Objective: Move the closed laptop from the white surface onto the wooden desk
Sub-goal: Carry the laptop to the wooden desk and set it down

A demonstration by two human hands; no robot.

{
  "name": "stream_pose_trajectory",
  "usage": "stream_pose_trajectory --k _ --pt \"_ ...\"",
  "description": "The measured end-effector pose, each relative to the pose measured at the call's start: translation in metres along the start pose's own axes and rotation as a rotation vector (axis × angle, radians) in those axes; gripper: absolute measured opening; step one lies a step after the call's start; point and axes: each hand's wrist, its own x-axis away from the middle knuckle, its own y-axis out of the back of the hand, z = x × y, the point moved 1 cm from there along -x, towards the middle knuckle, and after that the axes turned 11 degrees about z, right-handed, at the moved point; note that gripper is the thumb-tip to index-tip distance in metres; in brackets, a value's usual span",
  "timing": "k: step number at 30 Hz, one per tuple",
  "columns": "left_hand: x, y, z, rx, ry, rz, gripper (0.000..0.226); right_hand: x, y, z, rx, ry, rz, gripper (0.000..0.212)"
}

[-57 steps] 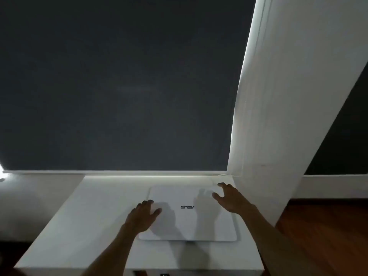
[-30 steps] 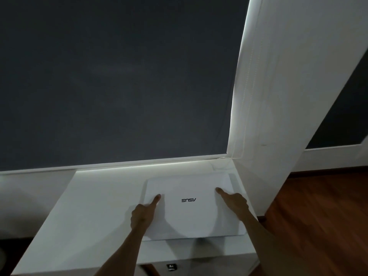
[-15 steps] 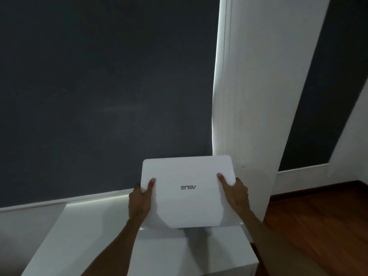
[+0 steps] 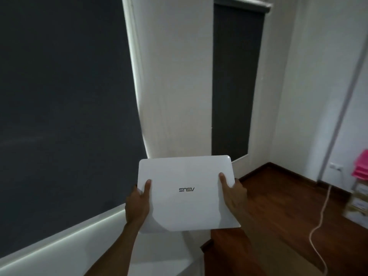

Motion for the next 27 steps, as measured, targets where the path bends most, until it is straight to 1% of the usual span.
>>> stream_pose_trajectory --k 1,4,6,9,12,16,20,24,27 --pt "0.001 -0.02 -0.008 0.001 -0.011 0.032 0.074 -0.001 0.021 -0.009 -0.007 -0.008 -0.033 0.072" --pt "0.014 -0.082 -0.041 -0.007 -0.054 0.144 0.064 -0.001 0.088 -0.036 -0.017 -0.031 -0.141 0.071" --pt "0.026 -0.124 -0.065 0.013 -0.091 0.209 0.061 0.004 0.133 -0.052 -0.017 -0.063 -0.227 0.077" --pt "0.043 -0.193 -0.09 0.014 -0.148 0.333 0.061 0.018 0.203 -0.08 -0.01 -0.097 -0.354 0.075" --pt "0.065 -0.259 -0.108 0.035 -0.177 0.433 0.064 0.037 0.262 -0.107 0.04 -0.146 -0.442 0.078" --pt "0.11 -0.354 -0.148 0.051 -0.223 0.613 0.069 0.068 0.347 -0.149 0.055 -0.231 -0.62 0.081" --pt "0.143 -0.436 -0.187 0.056 -0.261 0.747 0.06 0.083 0.414 -0.189 0.049 -0.335 -0.754 0.09" --pt "0.166 -0.514 -0.219 0.125 -0.31 0.88 0.056 0.087 0.469 -0.217 0.048 -0.419 -0.865 0.084" --pt "0.173 -0.569 -0.243 0.136 -0.367 0.918 0.052 0.077 0.505 -0.23 0.04 -0.444 -0.923 0.074"
